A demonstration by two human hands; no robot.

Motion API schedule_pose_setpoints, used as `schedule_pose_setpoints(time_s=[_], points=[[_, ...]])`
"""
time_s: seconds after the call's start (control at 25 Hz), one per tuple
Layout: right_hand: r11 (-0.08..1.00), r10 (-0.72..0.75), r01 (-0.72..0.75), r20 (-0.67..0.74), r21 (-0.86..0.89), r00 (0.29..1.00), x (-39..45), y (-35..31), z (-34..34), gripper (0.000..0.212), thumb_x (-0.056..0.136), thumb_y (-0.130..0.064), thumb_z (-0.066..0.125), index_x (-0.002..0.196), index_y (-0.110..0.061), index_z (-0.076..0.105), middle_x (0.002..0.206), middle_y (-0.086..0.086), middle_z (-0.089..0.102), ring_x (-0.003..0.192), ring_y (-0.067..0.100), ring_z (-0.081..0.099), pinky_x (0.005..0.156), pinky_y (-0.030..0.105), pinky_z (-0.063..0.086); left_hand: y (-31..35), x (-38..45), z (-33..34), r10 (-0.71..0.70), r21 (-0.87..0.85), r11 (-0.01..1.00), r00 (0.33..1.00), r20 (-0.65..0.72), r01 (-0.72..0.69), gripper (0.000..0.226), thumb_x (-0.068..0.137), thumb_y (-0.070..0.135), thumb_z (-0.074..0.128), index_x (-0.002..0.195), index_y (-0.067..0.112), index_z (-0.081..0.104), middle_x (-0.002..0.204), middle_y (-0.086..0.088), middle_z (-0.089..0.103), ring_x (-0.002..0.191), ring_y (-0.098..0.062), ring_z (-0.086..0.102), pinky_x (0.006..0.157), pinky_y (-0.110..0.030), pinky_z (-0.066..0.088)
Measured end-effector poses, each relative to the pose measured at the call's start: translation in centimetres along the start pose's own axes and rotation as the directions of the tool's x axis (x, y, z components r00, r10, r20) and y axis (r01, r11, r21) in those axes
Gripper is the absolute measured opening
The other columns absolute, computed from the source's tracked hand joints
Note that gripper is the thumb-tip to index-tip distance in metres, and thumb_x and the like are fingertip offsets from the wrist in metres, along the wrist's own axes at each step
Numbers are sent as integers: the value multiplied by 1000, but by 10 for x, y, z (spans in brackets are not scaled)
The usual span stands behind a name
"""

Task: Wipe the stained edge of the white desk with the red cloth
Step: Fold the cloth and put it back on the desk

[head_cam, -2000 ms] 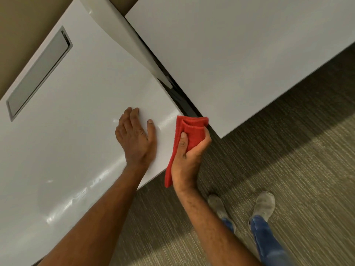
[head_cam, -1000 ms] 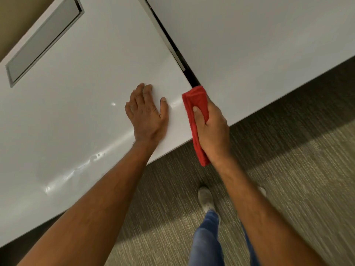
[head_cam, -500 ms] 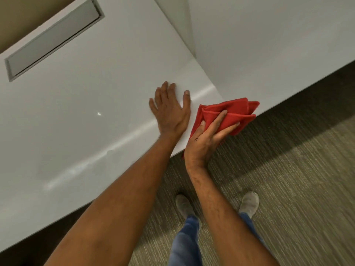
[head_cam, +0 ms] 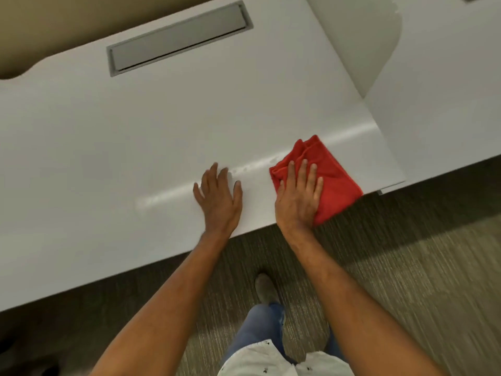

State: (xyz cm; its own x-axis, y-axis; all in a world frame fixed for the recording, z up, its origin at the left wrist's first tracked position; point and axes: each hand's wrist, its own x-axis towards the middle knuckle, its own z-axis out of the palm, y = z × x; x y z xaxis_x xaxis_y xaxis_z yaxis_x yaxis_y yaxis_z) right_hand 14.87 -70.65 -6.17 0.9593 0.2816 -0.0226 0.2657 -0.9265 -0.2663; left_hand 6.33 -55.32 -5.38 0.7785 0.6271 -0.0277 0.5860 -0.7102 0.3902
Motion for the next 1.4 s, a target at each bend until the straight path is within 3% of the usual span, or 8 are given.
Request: schedule_pose_setpoints(time_s=[0.24, 0.4, 0.56, 0.68, 0.96, 1.12, 1.28, 1.4], points=[[933, -361, 356, 177, 58, 916, -23, -65, 11, 62, 111, -36, 34, 168, -16, 17, 176, 12, 14, 164, 32, 9, 134, 51, 7, -36, -24, -24, -133, -158, 978, 990, 34, 137, 52, 107, 44, 34, 150, 16, 44, 163, -8, 37, 153, -26, 29, 129, -52, 15], [736, -625, 427, 285, 525, 726, -37, -85, 4, 59, 113, -26, 39, 168, -22, 17, 175, 0, 21, 164, 20, 11, 133, 50, 12, -20, -11, -54, -256, -295, 919, 965, 53, 260, 44, 104, 53, 30, 115, 27, 64, 122, 2, 68, 119, -22, 59, 106, -53, 45], [528, -580, -47, 401, 848, 709, -32, -95, -18, 54, 115, -21, 36, 165, -35, 25, 151, -8, 52, 133, -4, 55, 123, 32, 42, -18, 15, -91, -508, -567, 534, 774, 378, 628, 68, 88, 62, 65, 134, 12, 52, 124, -7, 67, 102, -19, 67, 81, -35, 57], [504, -642, -11, 383, 864, 664, -24, -103, -36, 49, 114, -26, 39, 161, -38, 31, 146, -9, 56, 127, -6, 58, 115, 23, 47, -27, 32, -116, -460, -589, 176, 595, 659, 789, 62, 78, 55, 81, 116, 7, 69, 107, -15, 78, 97, -30, 76, 75, -42, 64], [454, -608, 203, 136, 867, 782, 23, -138, -67, 36, 102, -44, 56, 136, -33, 54, 144, -8, 55, 129, 4, 54, 106, 23, 50, -36, 55, -149, -467, -810, -85, 695, 547, 580, 19, 99, 16, 63, 114, 6, 69, 87, -11, 79, 75, -23, 76, 68, -37, 63], [515, -288, -172, 359, 840, 888, 57, -178, -70, 45, 103, -38, 61, 145, -24, 49, 152, -4, 50, 135, 9, 47, 111, 30, 43, -51, 78, -182, -449, -849, -196, 725, 522, 490, 24, 98, 20, 66, 121, 10, 67, 110, -15, 77, 103, -32, 73, 91, -50, 59], [301, -292, -696, 758, 651, 583, 77, -230, -67, 44, 100, -58, 57, 133, -29, 64, 134, -1, 70, 117, 18, 69, 92, 35, 56, -91, 103, -212, -383, -843, -290, 752, 537, 454, 32, 96, 23, 70, 125, 10, 68, 117, -15, 77, 107, -33, 73, 91, -52, 60], [204, -297, -752, 771, 627, 563, 85, -287, -51, 44, 97, -51, 63, 131, -25, 71, 126, 6, 77, 117, 30, 72, 97, 45, 60, -142, 127, -235, -363, -835, -315, 756, 545, 451, 35, 94, 25, 72, 126, 11, 69, 118, -16, 77, 106, -33, 74, 88, -52, 61]])
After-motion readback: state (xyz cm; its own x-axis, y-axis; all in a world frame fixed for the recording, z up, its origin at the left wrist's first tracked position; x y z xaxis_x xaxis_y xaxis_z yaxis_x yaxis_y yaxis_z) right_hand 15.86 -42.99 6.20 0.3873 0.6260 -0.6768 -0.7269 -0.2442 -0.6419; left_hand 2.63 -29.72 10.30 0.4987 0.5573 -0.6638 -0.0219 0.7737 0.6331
